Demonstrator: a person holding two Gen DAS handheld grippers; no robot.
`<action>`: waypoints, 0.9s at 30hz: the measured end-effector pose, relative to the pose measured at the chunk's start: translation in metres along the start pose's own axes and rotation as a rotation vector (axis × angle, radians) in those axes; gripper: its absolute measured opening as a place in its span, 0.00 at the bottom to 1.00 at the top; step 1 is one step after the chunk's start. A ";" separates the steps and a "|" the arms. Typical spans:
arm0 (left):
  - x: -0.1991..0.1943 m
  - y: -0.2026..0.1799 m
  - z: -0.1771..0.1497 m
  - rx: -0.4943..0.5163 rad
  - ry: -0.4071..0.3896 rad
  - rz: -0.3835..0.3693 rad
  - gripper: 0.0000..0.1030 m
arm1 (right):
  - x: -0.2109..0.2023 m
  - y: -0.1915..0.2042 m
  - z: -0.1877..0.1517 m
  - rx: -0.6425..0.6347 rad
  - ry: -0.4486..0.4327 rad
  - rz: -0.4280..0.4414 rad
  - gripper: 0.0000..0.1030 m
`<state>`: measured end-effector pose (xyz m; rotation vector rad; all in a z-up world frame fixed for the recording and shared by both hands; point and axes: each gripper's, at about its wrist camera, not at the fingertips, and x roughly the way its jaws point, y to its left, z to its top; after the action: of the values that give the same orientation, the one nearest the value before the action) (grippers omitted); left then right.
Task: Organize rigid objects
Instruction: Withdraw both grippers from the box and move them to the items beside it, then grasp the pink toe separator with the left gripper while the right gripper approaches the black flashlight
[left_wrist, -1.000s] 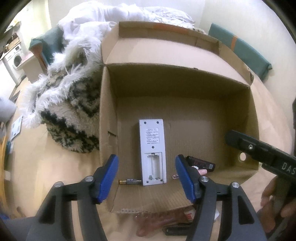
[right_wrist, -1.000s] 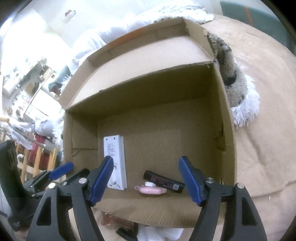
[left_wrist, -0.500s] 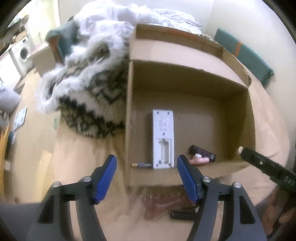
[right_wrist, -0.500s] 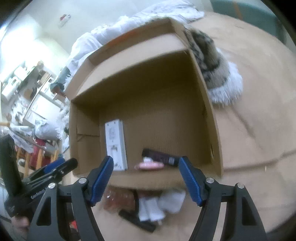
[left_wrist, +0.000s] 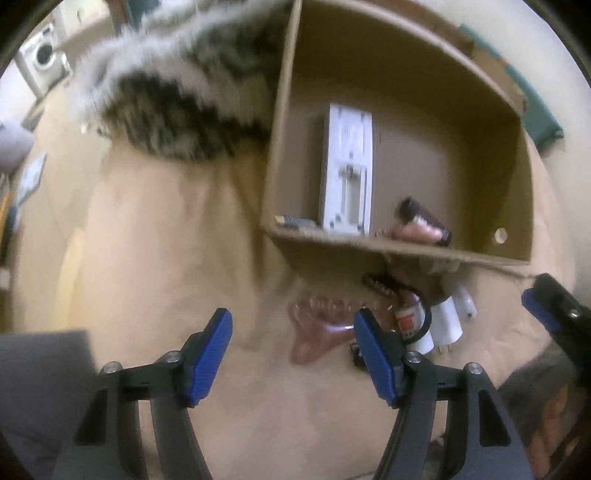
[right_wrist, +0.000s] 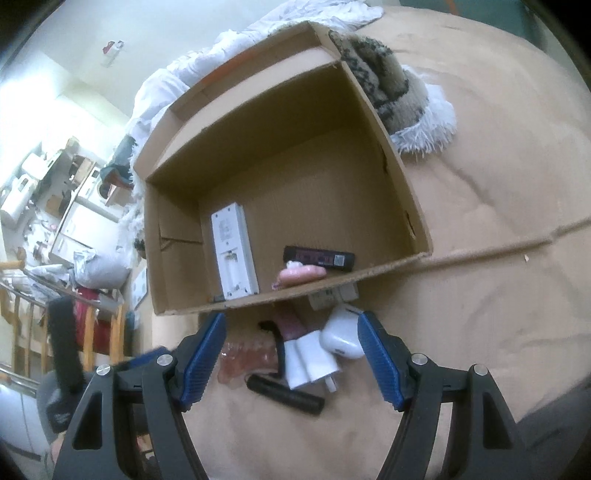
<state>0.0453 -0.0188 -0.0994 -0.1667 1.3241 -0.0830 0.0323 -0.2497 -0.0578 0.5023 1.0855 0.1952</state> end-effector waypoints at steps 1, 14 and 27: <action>0.008 -0.002 -0.001 -0.006 0.017 -0.003 0.64 | 0.000 0.000 -0.001 0.001 0.001 -0.001 0.75; 0.077 -0.050 -0.008 -0.006 0.153 0.093 0.99 | 0.002 -0.012 0.003 0.070 0.000 0.023 0.75; 0.088 -0.078 -0.014 0.076 0.147 0.159 0.91 | 0.010 -0.014 0.003 0.090 0.023 0.019 0.75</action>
<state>0.0557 -0.1100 -0.1738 0.0103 1.4738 -0.0104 0.0382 -0.2586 -0.0719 0.5922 1.1162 0.1692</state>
